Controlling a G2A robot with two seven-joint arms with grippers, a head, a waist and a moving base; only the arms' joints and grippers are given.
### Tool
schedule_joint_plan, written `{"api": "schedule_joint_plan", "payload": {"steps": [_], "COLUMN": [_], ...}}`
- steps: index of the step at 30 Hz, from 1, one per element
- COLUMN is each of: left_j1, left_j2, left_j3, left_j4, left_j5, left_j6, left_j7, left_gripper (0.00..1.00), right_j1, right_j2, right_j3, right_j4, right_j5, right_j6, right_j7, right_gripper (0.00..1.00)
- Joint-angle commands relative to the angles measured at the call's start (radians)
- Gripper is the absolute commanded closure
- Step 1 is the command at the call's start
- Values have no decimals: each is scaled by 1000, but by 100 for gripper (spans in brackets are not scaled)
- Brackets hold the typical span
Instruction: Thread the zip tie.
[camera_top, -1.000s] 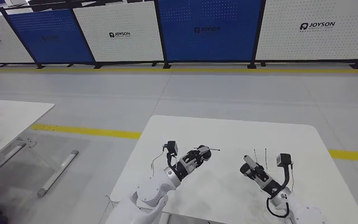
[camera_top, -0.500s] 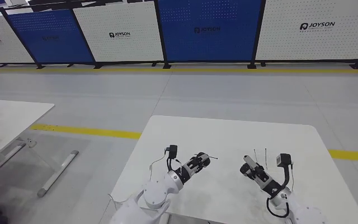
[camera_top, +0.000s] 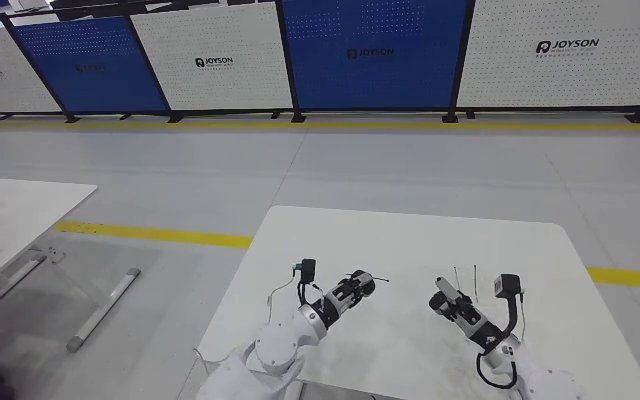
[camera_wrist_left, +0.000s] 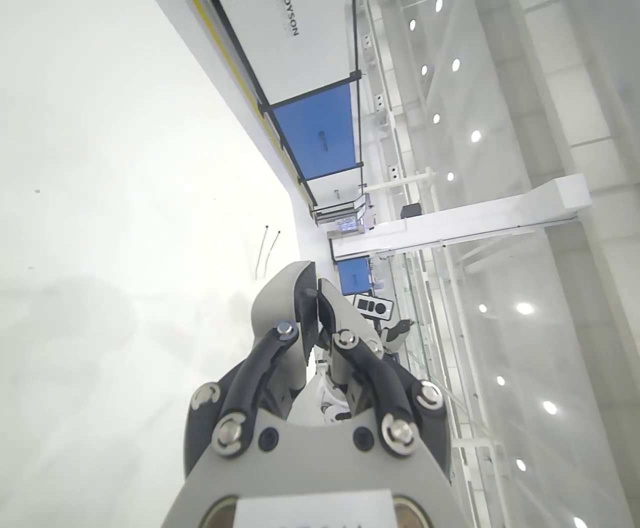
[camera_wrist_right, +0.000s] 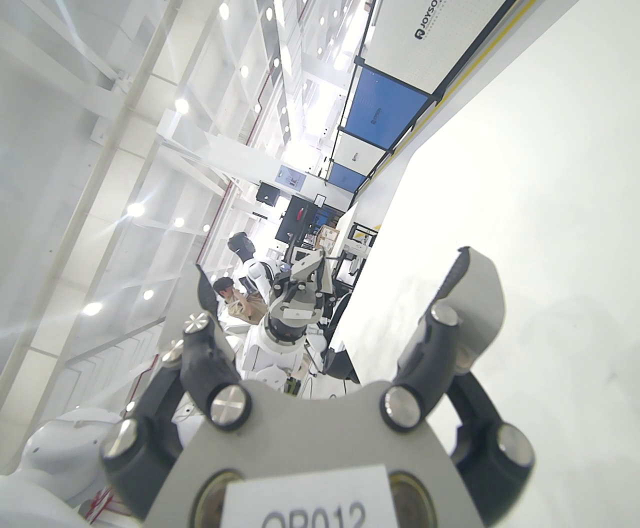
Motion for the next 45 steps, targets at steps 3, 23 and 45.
{"api": "schedule_joint_plan", "payload": {"steps": [3, 23, 45], "left_j1": [24, 71, 57], "left_j2": [2, 10, 3], "left_j3": [-40, -98, -74], "left_j4": [-56, -201, -200], "left_j5": [-108, -226, -153], "left_j6": [-84, -148, -133], "left_j7": [-36, -121, -53], "left_gripper": [100, 100, 100], "right_j1": [0, 0, 0], "right_j2": [0, 0, 0], "right_j3": [0, 0, 0], "right_j4": [0, 0, 0], "right_j5": [0, 0, 0], "right_j6": [0, 0, 0], "right_j7": [0, 0, 0], "right_gripper": [0, 0, 0]}}
